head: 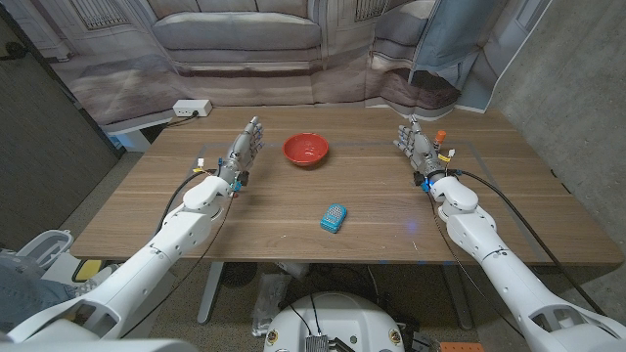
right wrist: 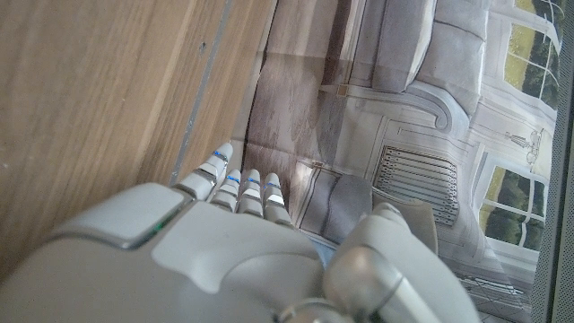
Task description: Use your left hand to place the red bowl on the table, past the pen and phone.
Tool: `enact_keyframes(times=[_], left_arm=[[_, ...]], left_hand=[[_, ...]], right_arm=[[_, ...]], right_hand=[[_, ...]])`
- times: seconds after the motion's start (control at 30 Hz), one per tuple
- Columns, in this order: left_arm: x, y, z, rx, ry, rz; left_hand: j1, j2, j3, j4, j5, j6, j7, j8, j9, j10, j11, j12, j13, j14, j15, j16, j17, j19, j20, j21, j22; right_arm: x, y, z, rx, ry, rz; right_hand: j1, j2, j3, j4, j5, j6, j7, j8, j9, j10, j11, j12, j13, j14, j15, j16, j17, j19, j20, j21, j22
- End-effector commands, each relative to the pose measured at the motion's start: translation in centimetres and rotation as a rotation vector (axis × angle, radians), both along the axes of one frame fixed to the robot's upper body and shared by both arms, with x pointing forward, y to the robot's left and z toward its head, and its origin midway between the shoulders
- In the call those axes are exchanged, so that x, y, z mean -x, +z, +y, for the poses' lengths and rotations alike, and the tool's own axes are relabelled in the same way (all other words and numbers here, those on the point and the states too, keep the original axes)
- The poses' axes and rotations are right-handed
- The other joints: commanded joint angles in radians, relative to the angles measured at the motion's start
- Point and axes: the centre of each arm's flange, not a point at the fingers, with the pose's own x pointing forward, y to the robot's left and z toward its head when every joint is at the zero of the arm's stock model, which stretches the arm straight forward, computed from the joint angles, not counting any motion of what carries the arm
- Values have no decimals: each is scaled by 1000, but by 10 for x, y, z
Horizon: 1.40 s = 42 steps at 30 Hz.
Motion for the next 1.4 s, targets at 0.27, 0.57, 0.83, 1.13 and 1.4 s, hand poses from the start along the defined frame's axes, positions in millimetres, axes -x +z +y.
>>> enact_keyframes(times=[0.27, 0.57, 0.83, 1.13, 1.4], left_arm=[[5, 12, 1, -41, 7, -11], [4, 12, 3, -29, 13, -16], [7, 19, 4, -84, 24, -44], [10, 23, 2, -114, 24, -74], [15, 33, -6, -145, 14, -104]], left_hand=[[18, 8, 7, -5, 8, 11, 1, 7, 5, 14, -3, 4, 2, 9, 1, 1, 3, 10, -26, -6, 4], [27, 15, 9, -9, 6, 24, 1, 8, 6, 23, 0, 4, 3, 17, 1, 1, 3, 9, -25, -10, 4], [35, 19, 11, -12, 5, 35, 2, 10, 6, 30, -4, 4, 3, 26, -1, 1, 3, 11, -24, -13, 5], [42, 22, 11, -16, 3, 46, 1, 10, 6, 42, -6, 5, 3, 38, -4, 2, 3, 16, -22, -14, 5], [45, 23, 11, -17, 3, 50, 1, 9, 6, 47, -7, 6, 3, 42, -4, 2, 3, 17, -22, -16, 5]], right_arm=[[11, 13, -1, 16, -4, -39], [9, 5, 4, -1, -6, -37], [3, 7, 9, 2, -6, -35], [4, 7, 14, 6, -12, -39], [10, 5, 9, 4, -16, -48]], right_hand=[[8, 6, -4, 2, 5, 6, -2, -2, 5, 8, 8, 2, 2, 10, 8, 0, 5, 7, -46, -2, 3], [8, 8, -5, 2, 5, 12, -2, -1, 5, 16, 8, 4, 3, 16, 10, 1, 5, 11, -43, -3, 3], [9, 10, -6, 1, 5, 18, -3, -1, 5, 23, 8, 5, 3, 22, 10, 1, 6, 16, -42, -3, 4], [10, 11, -7, 1, 5, 21, -5, -1, 5, 28, 9, 5, 3, 24, 10, 0, 6, 20, -42, -4, 4], [11, 12, -9, 0, 5, 23, -4, -2, 6, 30, 11, 4, 3, 28, 9, 0, 6, 22, -41, -5, 4]])
